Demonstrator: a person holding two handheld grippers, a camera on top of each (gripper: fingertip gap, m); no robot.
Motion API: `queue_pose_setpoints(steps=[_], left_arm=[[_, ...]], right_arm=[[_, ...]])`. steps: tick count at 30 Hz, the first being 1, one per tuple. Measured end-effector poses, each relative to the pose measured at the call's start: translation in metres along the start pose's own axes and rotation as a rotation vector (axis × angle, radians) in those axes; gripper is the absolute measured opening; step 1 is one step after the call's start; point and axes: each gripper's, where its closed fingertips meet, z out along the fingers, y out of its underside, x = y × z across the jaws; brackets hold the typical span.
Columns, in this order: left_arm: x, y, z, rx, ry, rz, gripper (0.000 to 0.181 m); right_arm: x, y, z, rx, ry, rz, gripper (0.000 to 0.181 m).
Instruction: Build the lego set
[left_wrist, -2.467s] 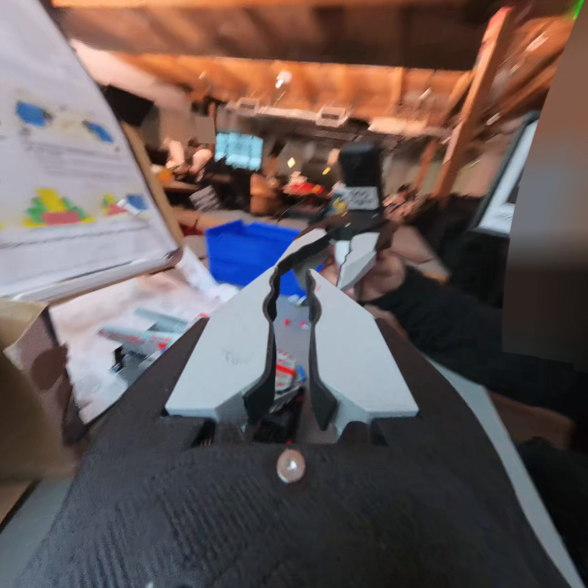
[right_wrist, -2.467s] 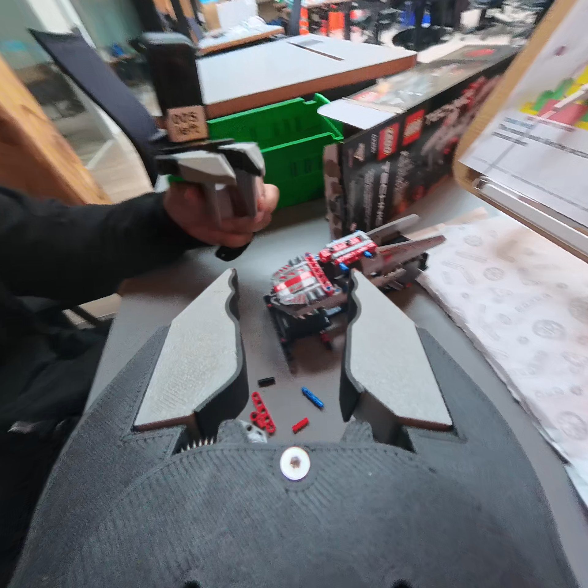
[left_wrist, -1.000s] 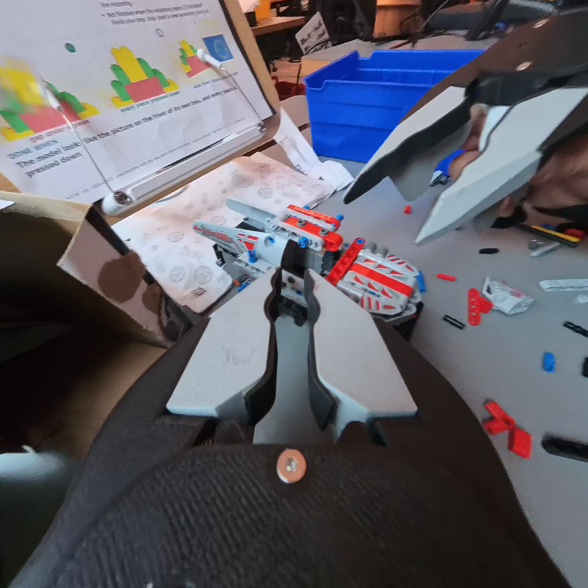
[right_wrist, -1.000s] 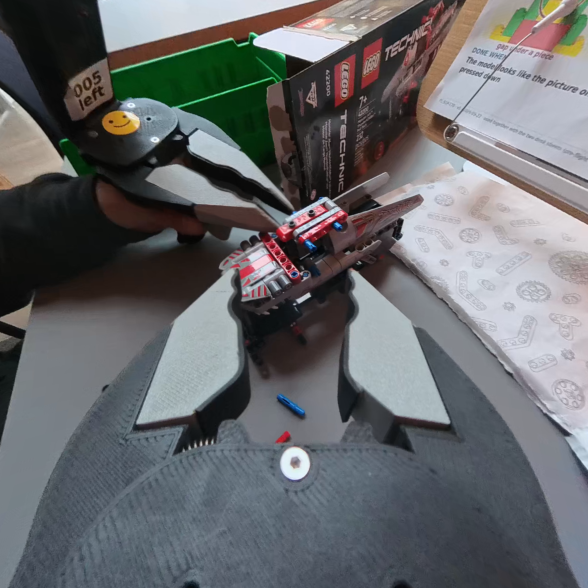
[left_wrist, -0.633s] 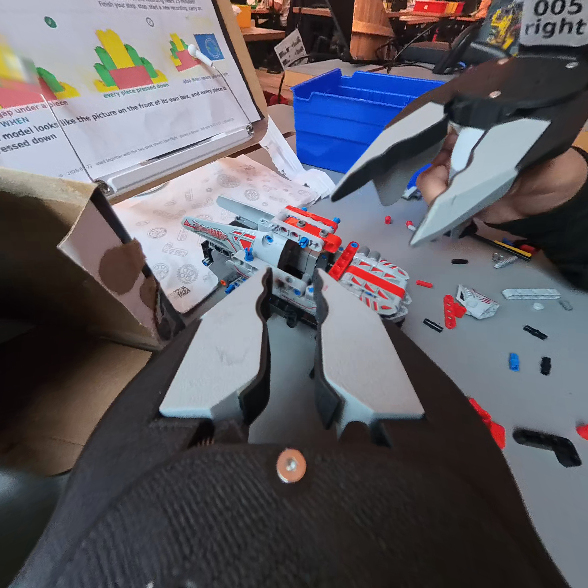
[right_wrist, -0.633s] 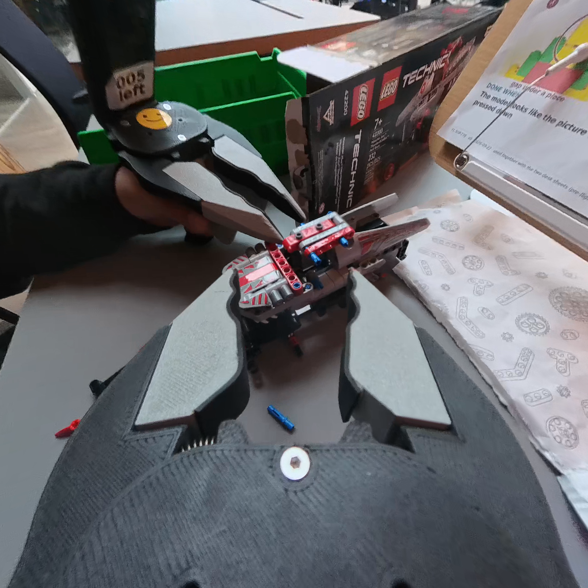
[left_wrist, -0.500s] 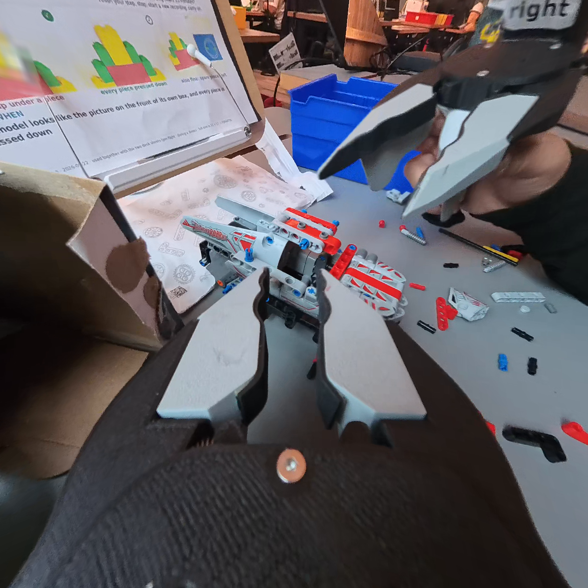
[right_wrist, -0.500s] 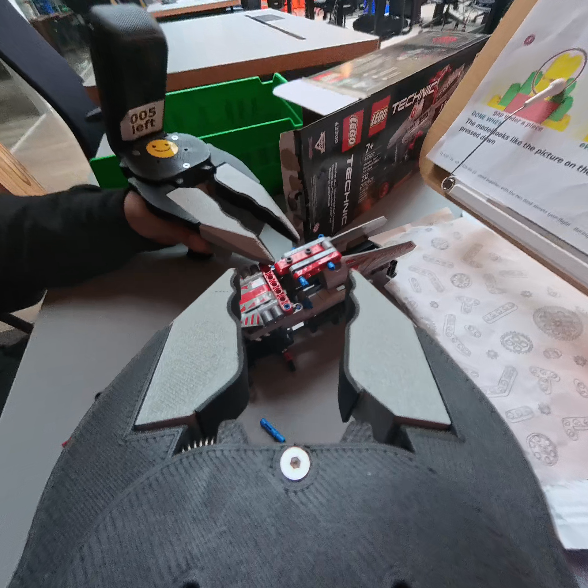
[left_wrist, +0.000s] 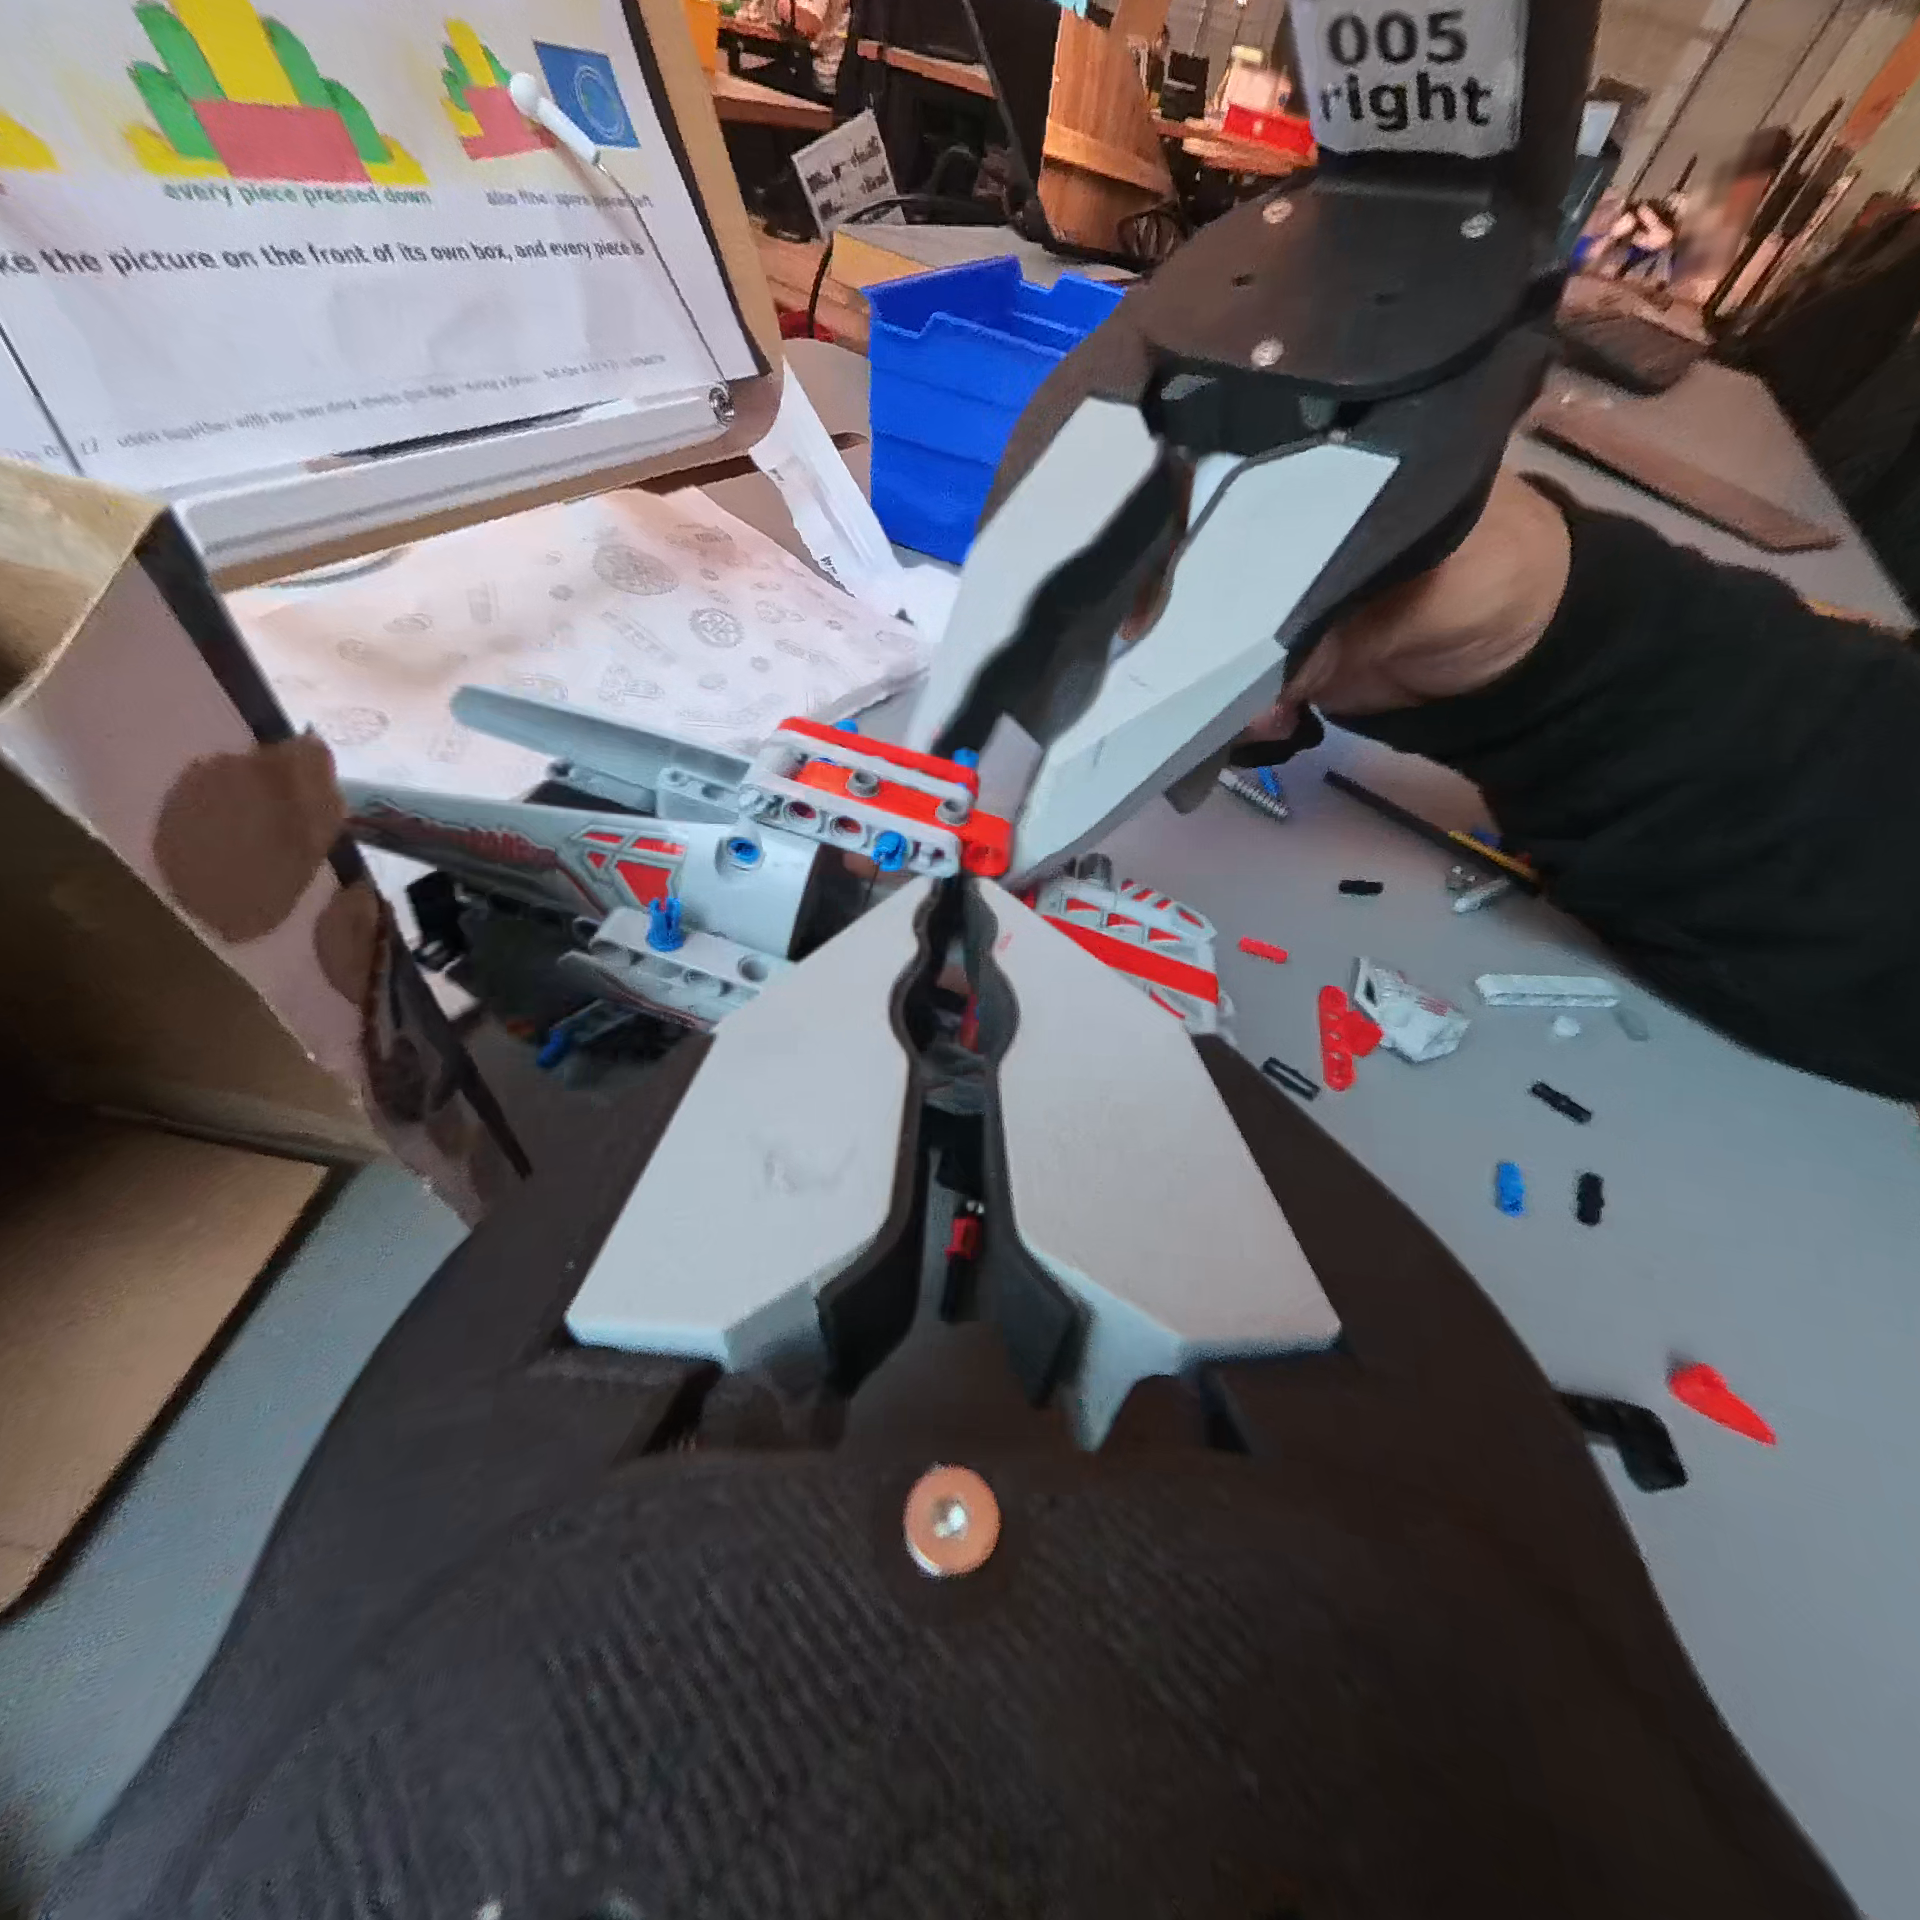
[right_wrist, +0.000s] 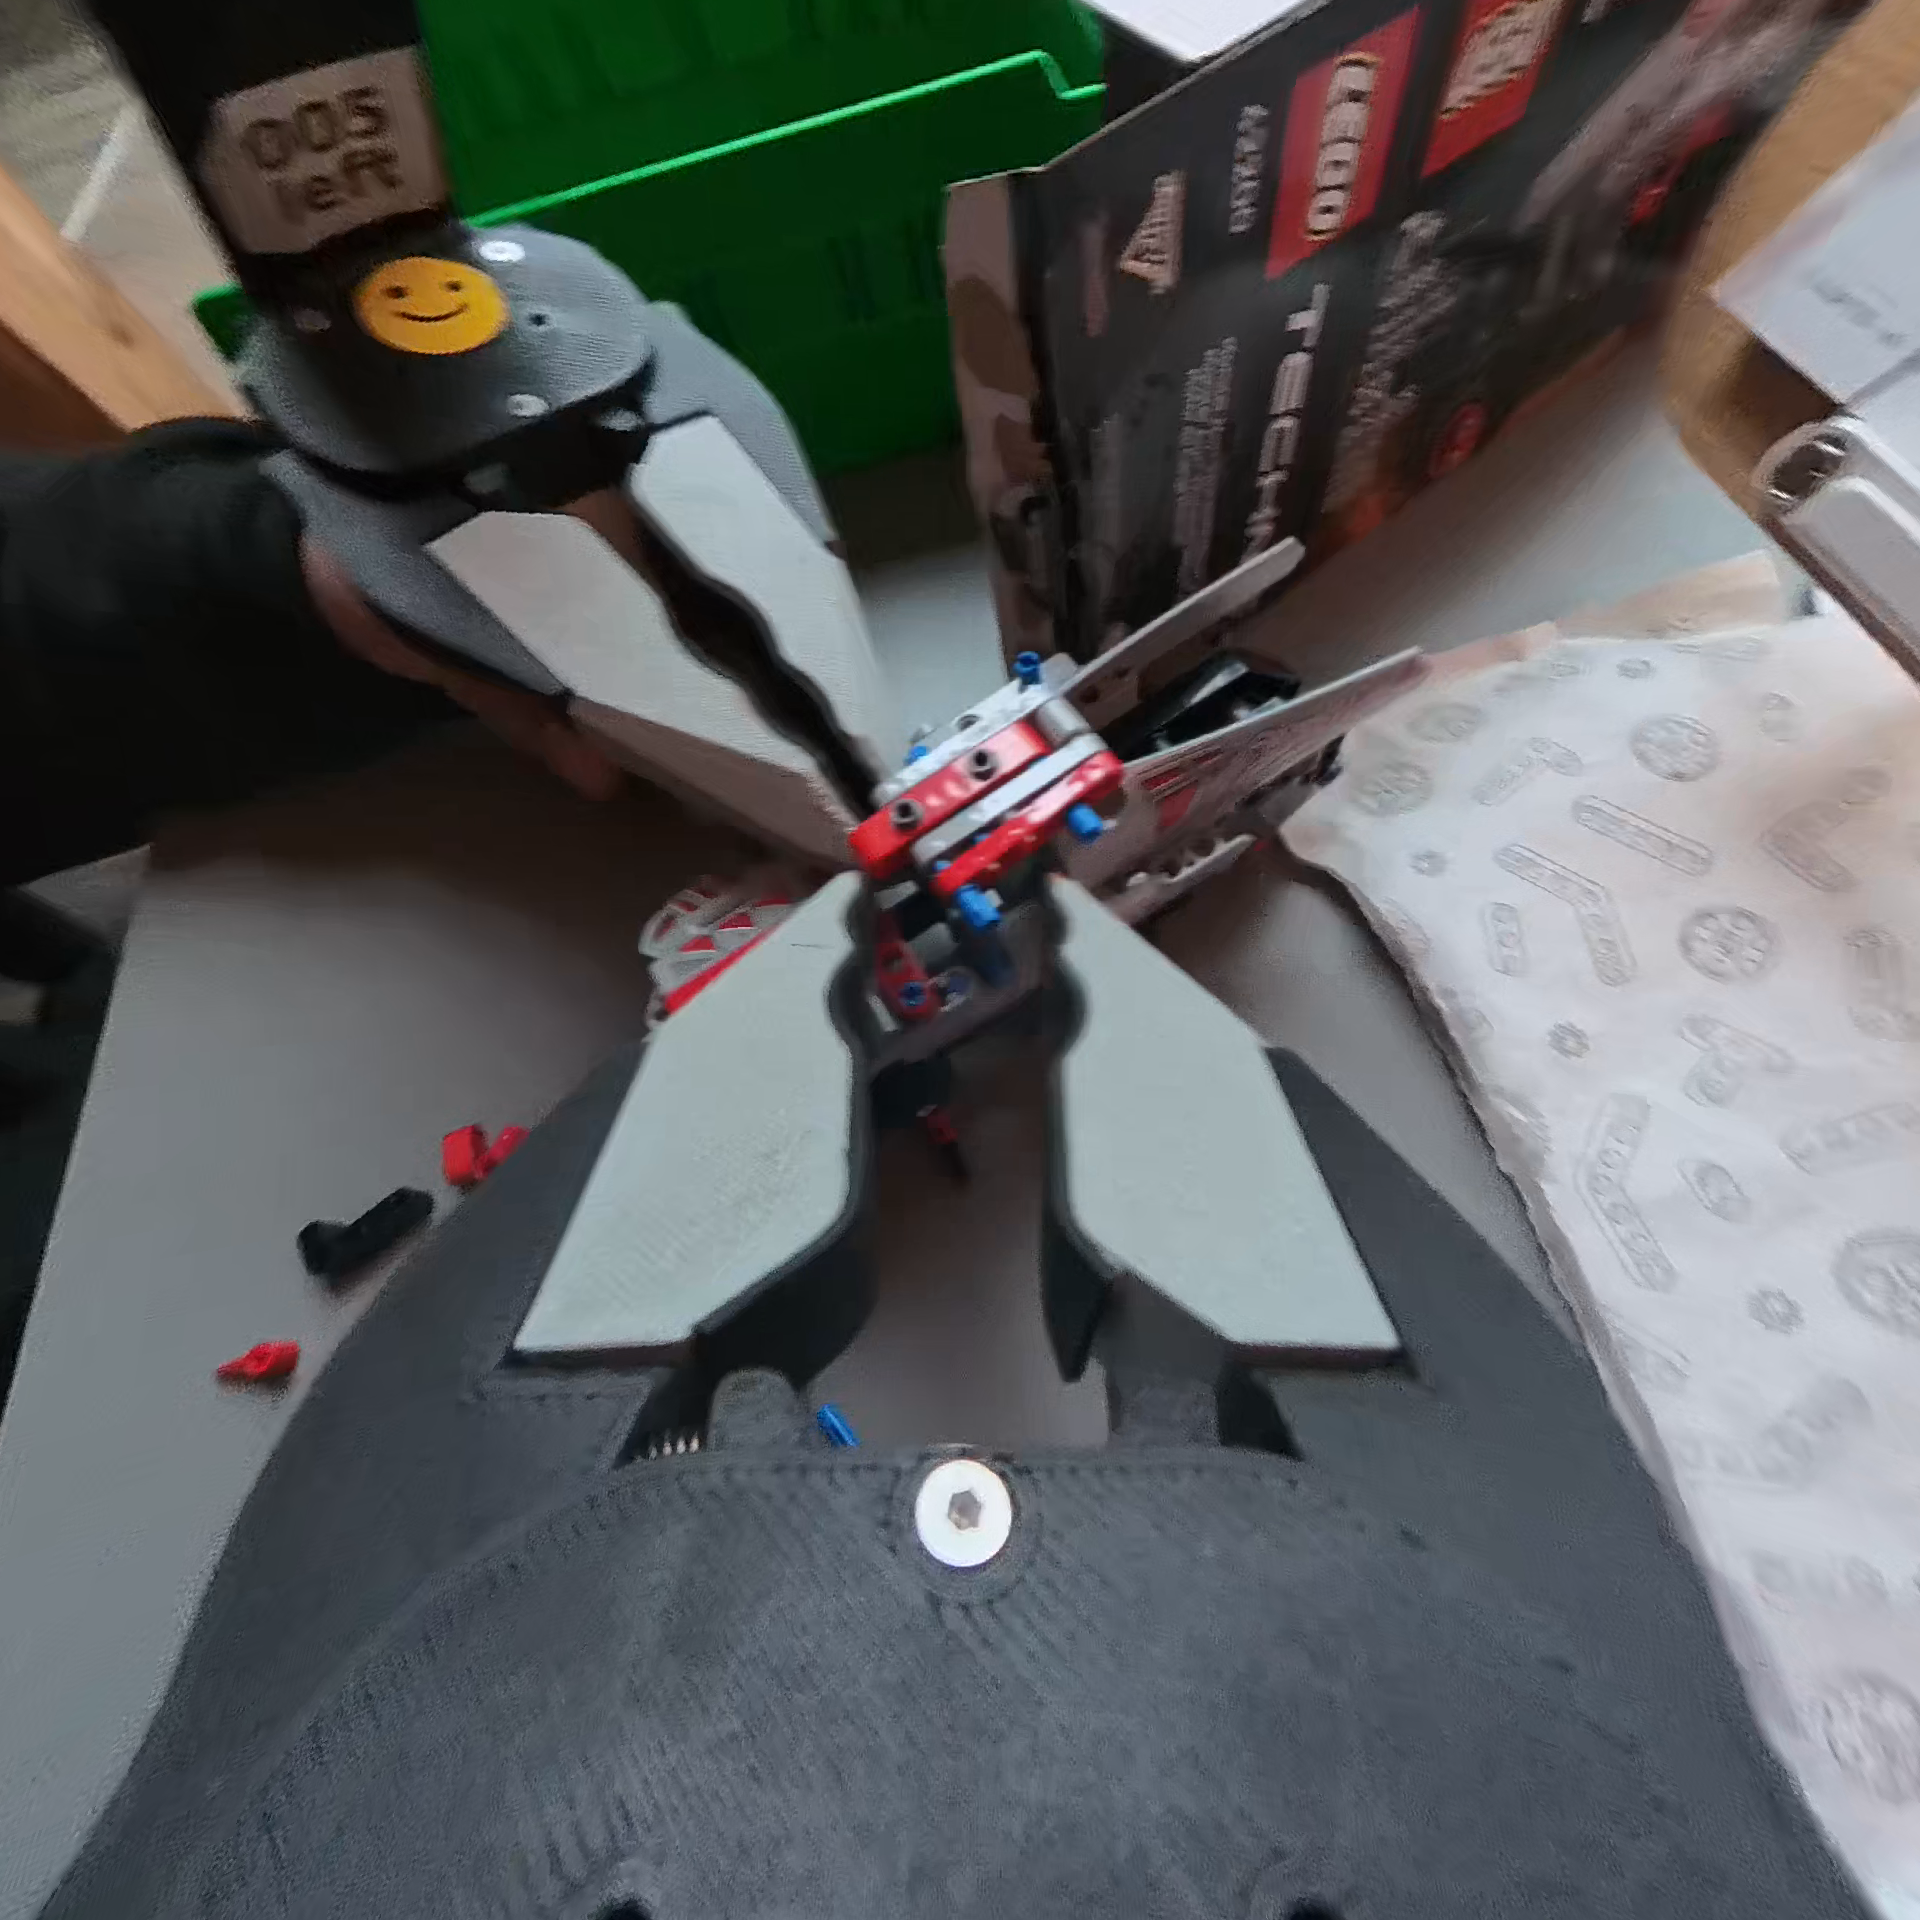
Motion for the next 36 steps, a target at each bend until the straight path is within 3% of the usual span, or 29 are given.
queue_pose_setpoints(steps=[1,6,9,13,16,20,25,27,29,36], left_arm=[[0.001,0.001,0.001,-0.002,0.014,-0.01,0.0],[0.037,0.001,0.007,-0.011,0.21,-0.035,0.01],[0.057,0.01,0.012,-0.064,0.247,0.096,0.009],[0.047,0.008,0.009,-0.052,0.166,0.182,0.012],[0.027,0.003,0.004,-0.037,0.094,0.112,0.008],[0.013,0.001,-0.004,-0.036,0.105,0.012,0.005],[-0.005,0.002,-0.007,-0.043,0.015,0.009,0.015],[-0.004,0.003,-0.007,-0.045,0.031,-0.017,0.016],[0.006,0.003,-0.007,-0.047,0.1,-0.03,0.006],[0.029,0.009,-0.008,-0.084,0.261,-0.064,0.013]], right_arm=[[0.002,0.0,-0.001,0.002,0.007,-0.004,0.014],[0.021,0.002,-0.007,0.012,0.056,0.068,0.014],[0.028,0.002,-0.006,0.005,0.065,0.101,0.017],[0.03,0.003,-0.012,-0.021,0.049,0.123,0.018],[0.024,-0.007,-0.021,0.004,0.026,0.136,0.031],[0.022,-0.003,-0.019,-0.042,0.055,0.144,0.05],[0.01,0.015,-0.006,-0.108,-0.048,0.206,0.048],[0.007,0.017,-0.007,-0.124,-0.053,0.18,0.049],[0.002,0.019,-0.007,-0.141,-0.068,0.147,0.05],[-0.015,0.023,-0.008,-0.165,-0.174,0.137,0.049]])
